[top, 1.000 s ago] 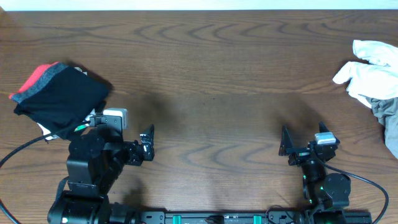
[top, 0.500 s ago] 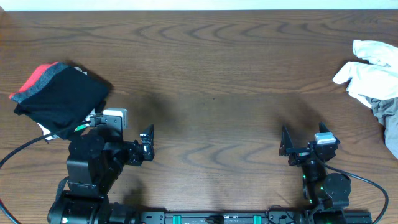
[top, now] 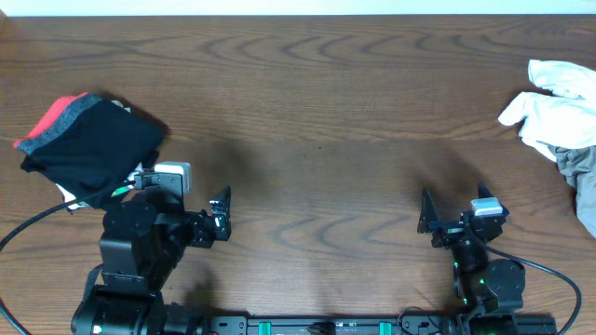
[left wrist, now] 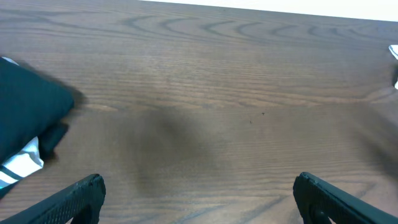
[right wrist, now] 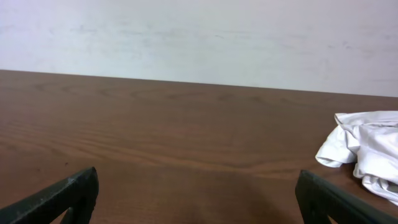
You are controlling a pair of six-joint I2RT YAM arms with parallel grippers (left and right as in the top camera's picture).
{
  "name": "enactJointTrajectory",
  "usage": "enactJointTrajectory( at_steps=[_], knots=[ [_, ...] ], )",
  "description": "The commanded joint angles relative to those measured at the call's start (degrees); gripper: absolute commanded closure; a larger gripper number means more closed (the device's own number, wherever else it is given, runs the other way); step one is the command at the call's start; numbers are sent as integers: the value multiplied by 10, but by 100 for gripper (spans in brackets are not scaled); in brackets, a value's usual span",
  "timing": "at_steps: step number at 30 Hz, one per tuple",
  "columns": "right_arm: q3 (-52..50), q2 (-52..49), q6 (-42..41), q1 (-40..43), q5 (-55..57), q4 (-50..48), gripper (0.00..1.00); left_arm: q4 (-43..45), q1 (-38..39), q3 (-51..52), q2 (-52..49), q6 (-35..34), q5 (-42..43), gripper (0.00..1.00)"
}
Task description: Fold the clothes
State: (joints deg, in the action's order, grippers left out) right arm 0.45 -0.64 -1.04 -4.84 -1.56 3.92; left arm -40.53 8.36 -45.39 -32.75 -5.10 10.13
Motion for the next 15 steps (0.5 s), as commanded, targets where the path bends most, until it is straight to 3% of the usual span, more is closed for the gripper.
enactJointTrajectory(
  at_steps=[1, 7, 15],
  knots=[
    [-1, 4, 7, -8, -4, 2, 1, -2, 1, 3, 13, 3, 1, 2],
    [-1, 4, 7, -8, -4, 2, 1, -8, 1, 37, 62, 32, -64, 2],
    [-1, 4, 7, -8, -4, 2, 1, 56, 1, 206, 203, 32, -68, 2]
  ],
)
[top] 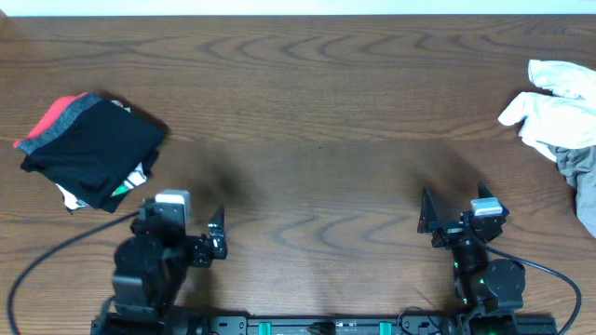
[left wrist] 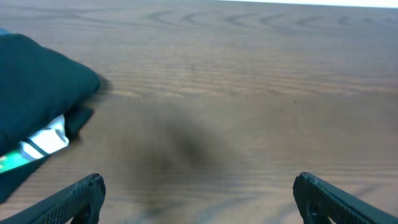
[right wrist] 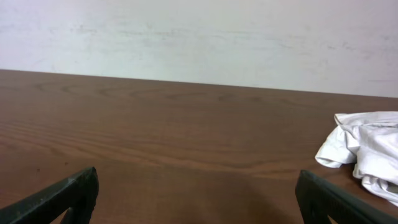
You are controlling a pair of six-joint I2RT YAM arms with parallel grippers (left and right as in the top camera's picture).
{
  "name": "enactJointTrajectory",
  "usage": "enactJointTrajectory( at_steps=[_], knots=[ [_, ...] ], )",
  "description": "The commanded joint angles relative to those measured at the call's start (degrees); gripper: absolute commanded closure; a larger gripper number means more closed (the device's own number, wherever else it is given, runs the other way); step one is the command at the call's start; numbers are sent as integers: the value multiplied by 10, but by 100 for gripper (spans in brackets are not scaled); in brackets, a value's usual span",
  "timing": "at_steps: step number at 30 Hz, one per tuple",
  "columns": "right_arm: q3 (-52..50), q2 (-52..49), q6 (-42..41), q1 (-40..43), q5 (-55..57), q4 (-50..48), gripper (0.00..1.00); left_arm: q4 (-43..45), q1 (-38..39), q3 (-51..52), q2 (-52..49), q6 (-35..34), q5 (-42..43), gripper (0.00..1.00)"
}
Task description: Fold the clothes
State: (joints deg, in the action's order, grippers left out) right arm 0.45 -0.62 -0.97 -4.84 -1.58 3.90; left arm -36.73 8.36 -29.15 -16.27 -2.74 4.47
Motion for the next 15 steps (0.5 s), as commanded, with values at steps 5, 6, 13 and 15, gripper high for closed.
enactJointTrajectory(
  at_steps=[5, 6, 13, 15],
  knots=[
    [-1, 3, 6, -8, -4, 2, 1, 123, 1, 144, 119, 8, -11, 2],
    [-1, 3, 6, -8, -4, 2, 1, 150, 1, 160, 131, 8, -11, 2],
    [-1, 3, 6, -8, -4, 2, 1, 356, 1, 250, 162, 8, -11, 2],
    [-1, 3, 6, -8, -4, 2, 1, 414, 1, 269, 162, 14, -12, 2]
  ],
)
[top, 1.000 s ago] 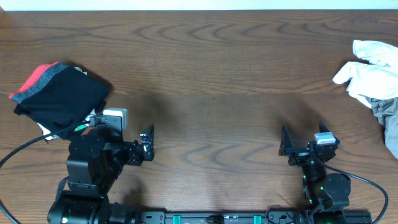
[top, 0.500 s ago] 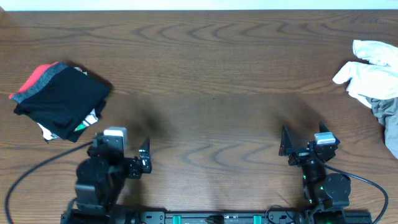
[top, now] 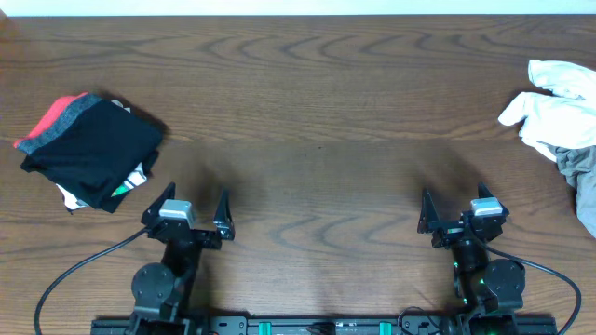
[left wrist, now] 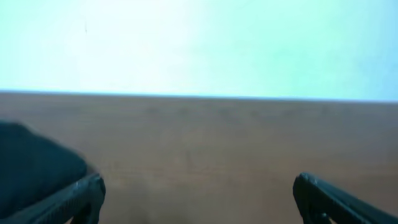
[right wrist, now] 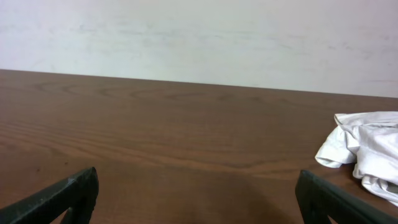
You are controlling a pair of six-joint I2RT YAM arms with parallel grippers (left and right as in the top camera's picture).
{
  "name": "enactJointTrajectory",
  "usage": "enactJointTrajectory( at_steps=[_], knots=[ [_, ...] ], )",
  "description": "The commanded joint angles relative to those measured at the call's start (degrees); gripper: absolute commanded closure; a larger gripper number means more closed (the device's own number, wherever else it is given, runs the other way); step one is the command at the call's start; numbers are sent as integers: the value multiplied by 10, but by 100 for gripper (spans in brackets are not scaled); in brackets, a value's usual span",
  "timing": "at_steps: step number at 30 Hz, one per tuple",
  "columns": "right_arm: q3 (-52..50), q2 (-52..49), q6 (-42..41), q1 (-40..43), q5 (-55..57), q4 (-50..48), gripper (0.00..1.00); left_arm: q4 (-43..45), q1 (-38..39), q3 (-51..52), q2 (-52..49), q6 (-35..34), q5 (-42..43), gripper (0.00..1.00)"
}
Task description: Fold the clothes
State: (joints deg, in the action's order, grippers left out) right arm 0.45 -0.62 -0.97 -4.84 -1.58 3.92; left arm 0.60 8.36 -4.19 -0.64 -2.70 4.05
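A stack of folded clothes [top: 88, 149], dark on top with red and white beneath, lies at the table's left; its dark edge [left wrist: 34, 168] shows in the left wrist view. A crumpled white garment [top: 551, 107] and a grey one [top: 582, 181] lie at the right edge; the white one [right wrist: 367, 149] shows in the right wrist view. My left gripper [top: 191, 212] rests open near the front edge, below and right of the stack. My right gripper [top: 453, 209] stands open at the front right, holding nothing.
The brown wooden table [top: 317, 112] runs between the stack and the unfolded pile. A pale wall [right wrist: 199, 37] stands behind its far edge. Cables [top: 84, 265] trail from the arm bases at the front.
My left arm has drawn back toward the front edge and levelled out; its camera now looks across the table at the wall. The right arm and clothes have not moved.
My left gripper was open close to the folded stack's lower right corner. Half a second later it was farther from the stack, nearer the front edge. Now it sits low at the front. The right gripper stayed open and still throughout.
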Motion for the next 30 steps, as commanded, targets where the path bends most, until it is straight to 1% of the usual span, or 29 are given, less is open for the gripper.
enactJointTrajectory(
  at_steps=[1, 3, 7, 19, 30],
  knots=[
    [-1, 3, 6, -8, -4, 2, 1, 66, 1, 28, 5, 22, -7, 2],
    [-1, 3, 6, -8, -4, 2, 1, 101, 1, 40, 5, 34, -7, 2],
    [-1, 3, 6, -8, -4, 2, 1, 95, -1, 40, 5, 68, -12, 2],
    [-1, 3, 6, -8, -4, 2, 1, -45, -39, 40, 5, 71, -11, 2],
    [-1, 3, 6, -8, -4, 2, 1, -44, -49, 40, 5, 67, -11, 2]
  ],
)
